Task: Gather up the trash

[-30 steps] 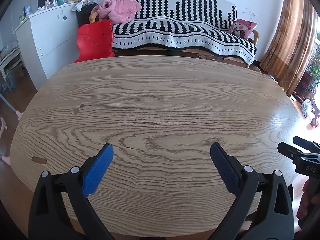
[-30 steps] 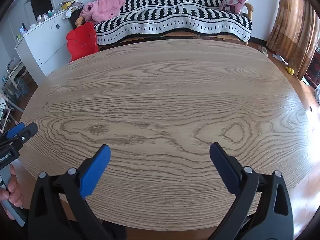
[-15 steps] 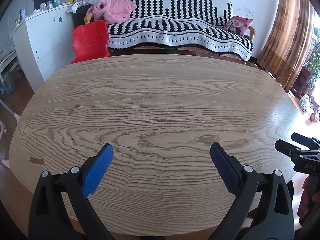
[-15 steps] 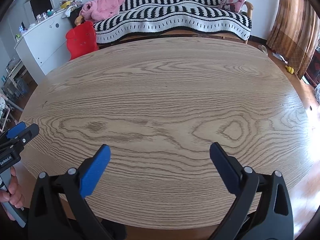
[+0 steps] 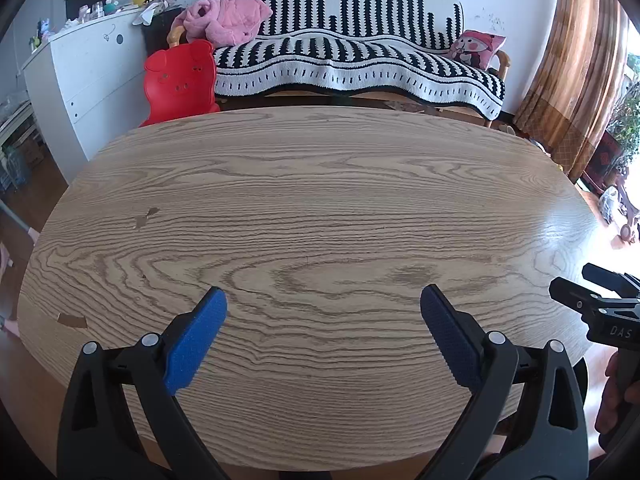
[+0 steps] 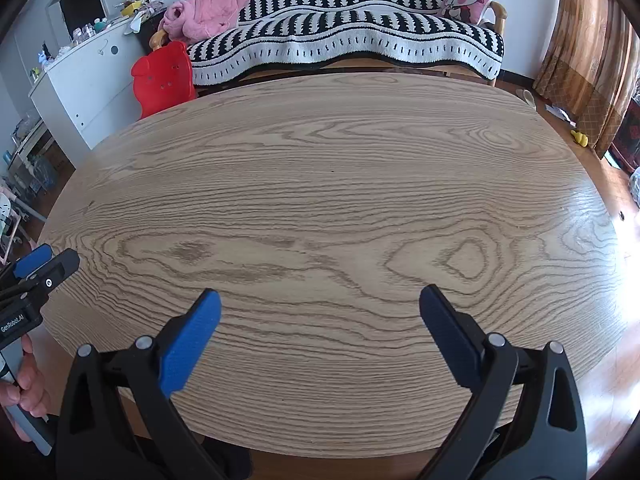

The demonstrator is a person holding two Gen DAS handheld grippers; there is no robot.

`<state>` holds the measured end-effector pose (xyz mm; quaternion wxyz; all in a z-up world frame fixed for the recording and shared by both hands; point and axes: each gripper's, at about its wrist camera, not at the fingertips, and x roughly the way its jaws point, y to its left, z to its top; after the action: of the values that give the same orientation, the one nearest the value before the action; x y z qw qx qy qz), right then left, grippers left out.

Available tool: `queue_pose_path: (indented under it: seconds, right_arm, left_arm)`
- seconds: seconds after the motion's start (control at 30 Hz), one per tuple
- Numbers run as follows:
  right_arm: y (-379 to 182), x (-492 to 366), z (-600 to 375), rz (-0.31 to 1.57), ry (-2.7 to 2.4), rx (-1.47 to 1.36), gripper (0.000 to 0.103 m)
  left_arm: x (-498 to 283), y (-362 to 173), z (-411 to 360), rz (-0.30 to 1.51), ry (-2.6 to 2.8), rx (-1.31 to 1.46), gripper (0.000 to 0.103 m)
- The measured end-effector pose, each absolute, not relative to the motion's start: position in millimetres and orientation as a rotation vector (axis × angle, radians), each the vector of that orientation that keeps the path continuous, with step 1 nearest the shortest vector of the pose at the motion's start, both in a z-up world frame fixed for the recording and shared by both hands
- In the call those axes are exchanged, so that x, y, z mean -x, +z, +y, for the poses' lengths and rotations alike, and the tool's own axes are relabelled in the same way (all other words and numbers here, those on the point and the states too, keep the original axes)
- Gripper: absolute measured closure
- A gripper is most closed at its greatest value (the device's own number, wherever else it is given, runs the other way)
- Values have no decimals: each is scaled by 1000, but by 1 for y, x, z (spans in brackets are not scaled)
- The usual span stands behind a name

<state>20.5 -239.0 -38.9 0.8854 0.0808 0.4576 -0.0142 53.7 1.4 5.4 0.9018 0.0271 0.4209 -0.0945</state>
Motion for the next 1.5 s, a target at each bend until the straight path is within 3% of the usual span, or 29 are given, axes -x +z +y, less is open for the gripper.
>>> queue_pose_path:
  seconds: [1.5]
  right_arm:
    - [-40,-21,-240,952,-29,-164,7]
  left_arm:
    - [-56,5,2,869,-194,-55,8]
